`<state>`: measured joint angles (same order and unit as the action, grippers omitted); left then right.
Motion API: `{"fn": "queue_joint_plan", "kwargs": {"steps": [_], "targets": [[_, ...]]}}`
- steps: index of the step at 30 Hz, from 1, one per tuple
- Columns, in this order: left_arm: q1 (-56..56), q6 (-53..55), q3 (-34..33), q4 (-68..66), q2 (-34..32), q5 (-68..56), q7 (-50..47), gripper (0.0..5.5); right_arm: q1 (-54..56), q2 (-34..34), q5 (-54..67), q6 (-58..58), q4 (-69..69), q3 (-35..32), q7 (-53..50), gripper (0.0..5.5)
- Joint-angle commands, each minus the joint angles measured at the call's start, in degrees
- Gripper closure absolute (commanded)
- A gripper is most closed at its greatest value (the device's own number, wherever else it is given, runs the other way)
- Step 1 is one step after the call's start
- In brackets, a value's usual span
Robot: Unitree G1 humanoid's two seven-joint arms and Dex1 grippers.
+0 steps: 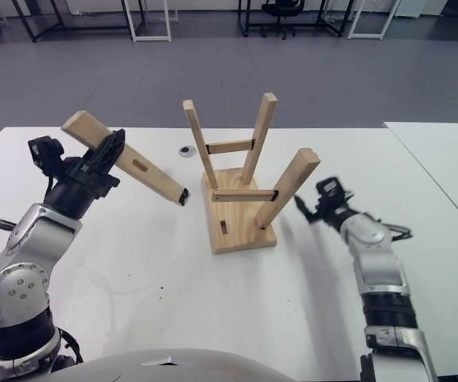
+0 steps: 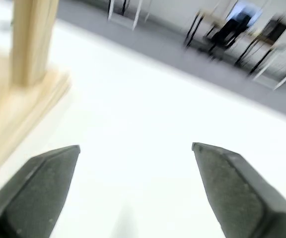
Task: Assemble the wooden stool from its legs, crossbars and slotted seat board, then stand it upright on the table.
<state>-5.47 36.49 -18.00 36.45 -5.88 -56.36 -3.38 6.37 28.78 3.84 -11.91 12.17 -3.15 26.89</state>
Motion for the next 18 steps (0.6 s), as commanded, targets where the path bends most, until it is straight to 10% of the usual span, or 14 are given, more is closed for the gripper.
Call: {"fn": "queue_joint_plan", "kwargs": {"steps": [1,18], "targets": [[3.47,-2.15,-3.25,-3.0,6.56,-7.27,-9.34,4.47,-3.88,-3.01,-1.52,3.96,-1.05,5.09,1.8,1.29],[-3.27,-0.83,4.83,-17.09,0.41,0.99,-8.99,4.47,-6.17,-4.72,-5.67,9.95,-7.25,12.61,2.46,1.29]]}}
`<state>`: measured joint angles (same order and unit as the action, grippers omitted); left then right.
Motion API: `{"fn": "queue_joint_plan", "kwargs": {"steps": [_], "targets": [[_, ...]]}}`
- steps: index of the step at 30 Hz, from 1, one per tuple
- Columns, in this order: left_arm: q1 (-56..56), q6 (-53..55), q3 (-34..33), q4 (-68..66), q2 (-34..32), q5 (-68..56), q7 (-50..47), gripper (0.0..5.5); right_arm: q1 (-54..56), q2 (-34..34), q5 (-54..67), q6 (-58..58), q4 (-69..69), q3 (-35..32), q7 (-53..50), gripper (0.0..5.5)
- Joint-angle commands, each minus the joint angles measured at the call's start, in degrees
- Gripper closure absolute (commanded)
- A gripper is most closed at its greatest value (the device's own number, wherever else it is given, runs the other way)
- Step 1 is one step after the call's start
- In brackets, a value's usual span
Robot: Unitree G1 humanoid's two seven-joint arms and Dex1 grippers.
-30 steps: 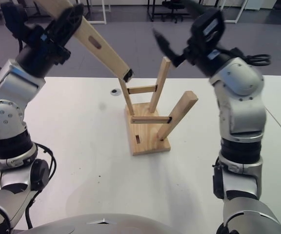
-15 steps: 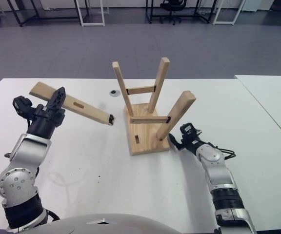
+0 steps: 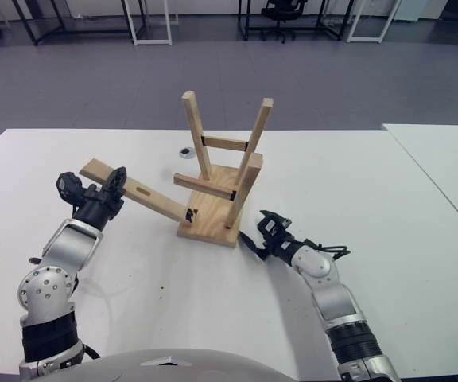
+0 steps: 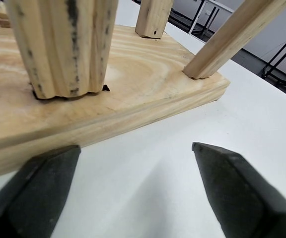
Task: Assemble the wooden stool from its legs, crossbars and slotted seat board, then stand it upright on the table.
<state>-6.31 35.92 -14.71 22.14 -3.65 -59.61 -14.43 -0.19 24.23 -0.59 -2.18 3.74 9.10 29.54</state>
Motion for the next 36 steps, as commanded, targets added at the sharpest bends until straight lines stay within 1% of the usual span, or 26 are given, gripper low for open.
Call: {"fn": "queue_joint_plan", "kwargs": {"steps": [1,4,7,10,12,14,17,20,21,23,25,27,28,29,33,35,36], "targets": [[-2.71,-0.58,2.0,-3.52,-2.28,5.84,2.76,4.47,0.19,-0.13,-1.36,0.48,1.38,0.37,-0.37,1.29],[-3.09,-1.03,3.28,-3.96,-3.62,9.83,4.3,4.47,-0.55,0.0,-2.01,1.2,1.87,0.57,-0.75,1.29],[-3.06,-0.27,4.16,-3.16,-3.56,11.23,4.72,4.47,-1.03,-0.14,-2.45,1.45,1.97,0.54,-0.99,1.29],[-2.8,1.16,6.55,-2.15,-4.07,13.6,4.39,4.47,-1.37,-0.1,-2.78,1.41,1.57,0.72,-1.08,1.29],[-3.61,5.66,13.0,-0.04,-6.48,20.18,1.21,4.47,-4.36,-0.7,1.81,-1.1,-6.26,-3.95,-2.44,1.29],[-4.84,8.51,16.25,1.39,-6.83,23.19,-0.59,4.47,-5.85,-0.86,4.59,-3.78,-12.29,-7.1,-3.27,1.29],[-4.73,10.06,17.85,3.18,-6.01,25.47,-1.18,4.47,-5.72,-0.75,7.3,-8.75,-18.49,-9.78,-4.06,1.29],[-5.11,11.27,17.97,4.5,-5.0,26.25,-1.81,4.47,-5.57,-1.46,11.69,-13.59,-25.35,-12.76,-5.14,1.29],[-5.29,11.67,17.76,4.84,-4.8,26.48,-1.8,4.47,-5.51,-2.24,14.58,-15.45,-27.86,-14.56,-5.77,1.29],[-5.63,12.26,17.14,5.04,-4.49,26.86,-1.46,4.47,-4.26,-4.84,26.86,-20.29,-34.72,-20.88,-8.37,1.29],[-6.23,12.49,16.81,4.79,-3.92,27.13,-1.32,4.47,-0.34,-5.84,41.55,-24.19,-39.52,-27.85,-13.45,1.29],[-6.88,12.68,16.67,4.72,-3.37,27.4,-1.34,4.47,5.99,-5.45,53.53,-27.05,-43.03,-30.21,-20.0,1.29],[-7.1,12.74,16.73,4.66,-3.24,27.62,-1.2,4.47,9.27,-5.55,55.83,-28.72,-44.71,-28.63,-23.21,1.29],[-7.17,12.7,16.96,4.61,-3.15,27.83,-0.98,4.47,12.41,-5.88,55.14,-30.89,-45.7,-25.47,-26.01,1.29],[-7.54,12.93,17.63,4.21,-2.09,29.1,-0.15,4.47,24.23,-5.08,44.6,-41.14,-46.93,-11.59,-36.87,1.29],[-8.02,12.94,17.83,4.3,-1.87,29.88,-0.18,4.47,30.38,-3.35,38.66,-50.21,-47.81,-4.23,-41.78,1.29],[-7.91,12.9,18.18,4.39,-1.79,30.36,-0.12,4.47,33.6,-0.95,34.67,-54.1,-47.94,0.45,-42.34,1.29]]}}
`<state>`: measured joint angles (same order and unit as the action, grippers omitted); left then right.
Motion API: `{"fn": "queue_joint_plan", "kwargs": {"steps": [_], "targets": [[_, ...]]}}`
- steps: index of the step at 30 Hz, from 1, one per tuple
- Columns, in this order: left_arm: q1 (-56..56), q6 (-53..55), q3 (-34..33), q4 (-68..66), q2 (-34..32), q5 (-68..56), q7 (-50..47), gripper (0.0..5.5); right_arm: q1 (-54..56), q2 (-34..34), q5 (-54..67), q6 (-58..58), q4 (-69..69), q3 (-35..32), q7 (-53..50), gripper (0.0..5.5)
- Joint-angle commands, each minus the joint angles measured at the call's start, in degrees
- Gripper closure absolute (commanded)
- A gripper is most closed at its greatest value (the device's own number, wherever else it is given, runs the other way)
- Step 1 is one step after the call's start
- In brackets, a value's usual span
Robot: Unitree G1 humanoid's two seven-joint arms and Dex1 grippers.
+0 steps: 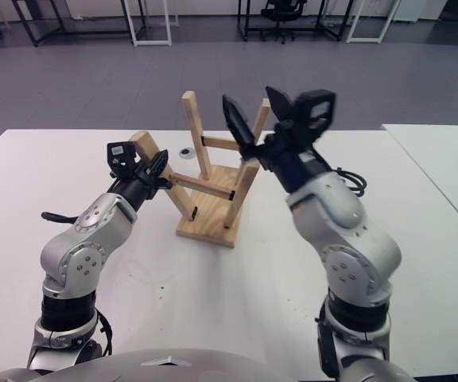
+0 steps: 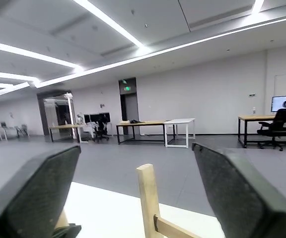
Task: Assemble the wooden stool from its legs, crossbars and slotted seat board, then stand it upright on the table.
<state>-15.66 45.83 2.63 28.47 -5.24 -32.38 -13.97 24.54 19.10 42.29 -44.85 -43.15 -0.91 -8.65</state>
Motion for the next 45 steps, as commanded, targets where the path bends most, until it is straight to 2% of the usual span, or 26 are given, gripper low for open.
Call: {"fn": "queue_joint_plan", "kwargs": {"steps": [1,2,4,7,11,15,20,25,28,30,35,38,40,42,45], "targets": [[1.68,2.94,1.07,-1.87,-0.02,3.63,-0.39,4.47,11.55,5.76,-10.9,-14.63,-0.97,14.37,-4.25,1.29],[2.13,2.9,1.17,-1.83,0.42,3.98,-0.36,4.47,14.78,7.3,-14.01,-17.35,0.37,19.06,-3.46,1.29],[2.51,2.7,1.77,-1.84,1.07,4.56,-0.31,4.47,18.88,7.15,-16.92,-22.01,3.77,24.32,-2.24,1.29],[2.62,2.6,2.09,-1.98,1.6,5.62,0.16,4.47,22.46,9.93,-25.65,-23.93,7.97,36.51,-1.05,1.29],[2.4,2.47,2.52,-2.28,2.19,6.65,0.92,4.47,17.27,10.82,-32.74,-22.2,14.2,47.9,2.41,1.29],[1.68,2.23,4.23,-2.46,2.11,8.47,2.79,4.47,11.34,7.73,-36.3,-20.25,18.73,50.03,4.88,1.29],[-1.57,2.48,15.47,-3.0,-0.9,12.6,9.76,4.45,9.9,4.83,-40.68,-18.15,19.24,49.92,8.78,1.29],[-2.75,1.73,14.65,-4.94,1.2,13.53,10.06,4.42,8.92,3.67,-45.27,-16.97,20.01,48.05,10.26,1.29],[-2.37,1.7,9.17,-2.77,2.31,13.14,8.03,4.42,9.12,3.41,-48.17,-16.18,20.75,46.23,10.4,1.29],[-3.07,1.51,5.52,0.94,4.15,9.99,8.72,3.82,8.8,1.89,-48.04,-16.76,20.71,42.52,11.14,1.29],[-6.31,4.09,-1.86,11.19,6.91,0.36,10.28,2.94,11.06,1.37,-48.29,-10.03,15.96,31.47,14.28,1.29],[-13.07,6.1,-10.95,13.28,-0.81,-6.48,14.55,2.4,15.34,-0.48,-42.98,-1.13,9.54,18.67,18.42,1.29],[-20.71,5.29,-15.99,6.92,-5.98,-9.63,18.45,1.97,18.09,-1.05,-37.52,4.1,10.13,10.67,22.24,1.29],[-27.8,4.94,-17.53,0.03,-8.86,-11.85,21.89,1.68,22.71,-0.02,-34.29,5.48,13.51,4.77,24.81,1.29],[-32.72,4.87,-16.04,-5.09,-10.58,-12.9,25.62,1.68,24.94,0.78,-25.85,3.55,19.14,-5.55,28.34,1.29]]}}
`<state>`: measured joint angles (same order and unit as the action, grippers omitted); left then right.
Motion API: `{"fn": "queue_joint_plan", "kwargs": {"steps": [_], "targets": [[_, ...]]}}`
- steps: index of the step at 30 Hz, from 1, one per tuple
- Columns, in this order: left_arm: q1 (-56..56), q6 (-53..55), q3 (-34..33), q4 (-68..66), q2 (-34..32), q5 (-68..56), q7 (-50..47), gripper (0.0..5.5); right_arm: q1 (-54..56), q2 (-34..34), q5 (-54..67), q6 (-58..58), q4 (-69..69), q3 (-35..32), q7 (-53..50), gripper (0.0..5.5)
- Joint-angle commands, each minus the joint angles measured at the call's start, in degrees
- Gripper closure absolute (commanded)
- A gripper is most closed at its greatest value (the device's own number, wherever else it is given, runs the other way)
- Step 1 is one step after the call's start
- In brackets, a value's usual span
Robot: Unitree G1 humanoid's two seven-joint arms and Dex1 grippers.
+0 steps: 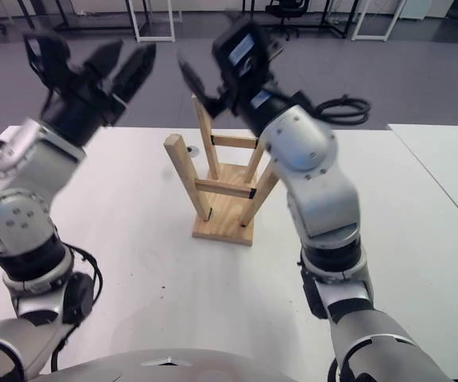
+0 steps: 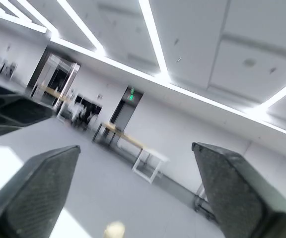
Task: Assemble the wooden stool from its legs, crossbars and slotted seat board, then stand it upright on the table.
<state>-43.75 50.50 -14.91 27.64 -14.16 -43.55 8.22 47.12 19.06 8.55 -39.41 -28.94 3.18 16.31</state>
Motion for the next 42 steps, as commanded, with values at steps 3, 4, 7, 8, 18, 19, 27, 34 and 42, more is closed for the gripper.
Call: {"fn": "queue_joint_plan", "kwargs": {"steps": [3,4,7,8,18,19,27,34,42], "targets": [[3.31,-3.38,10.17,-6.43,-2.84,4.41,7.94,1.68,-10.75,0.49,19.87,-10.36,6.67,-17.14,9.41,1.29],[7.91,-4.45,13.03,-7.13,-2.15,5.76,9.05,1.68,-17.27,0.51,22.5,-12.52,6.52,-18.33,11.23,1.29],[20.44,-8.42,20.87,-21.52,1.17,9.07,15.54,1.68,-30.43,-2.45,24.14,-17.51,11.64,-16.33,9.47,1.29],[21.8,-8.78,22.5,-24.62,2.27,9.53,16.89,1.68,-31.64,-2.88,23.06,-17.17,13.51,-14.78,8.22,1.29],[14.5,-4.19,12.52,-8.62,1.53,2.42,12.63,1.68,-12.51,-4.65,28.81,-6.47,10.94,-19.6,2.66,1.29],[12.74,-2.14,10.68,-4.8,-1.31,0.79,12.57,1.68,-11.19,-4.01,30.12,-6.31,9.73,-19.98,2.98,1.29],[-10.85,-3.67,9.87,-19.32,-6.57,3.09,17.18,1.68,-12.29,-0.56,30.57,-2.18,8.64,-18.97,5.12,1.29],[3.43,-6.03,16.56,-23.16,-2.12,6.26,20.23,1.68,-14.77,1.06,30.67,0.39,10.01,-19.49,5.2,1.29],[0.49,-11.01,14.55,-28.29,3.07,6.23,18.4,1.68,-17.83,1.46,32.21,-0.19,10.05,-19.0,5.16,1.29]]}}
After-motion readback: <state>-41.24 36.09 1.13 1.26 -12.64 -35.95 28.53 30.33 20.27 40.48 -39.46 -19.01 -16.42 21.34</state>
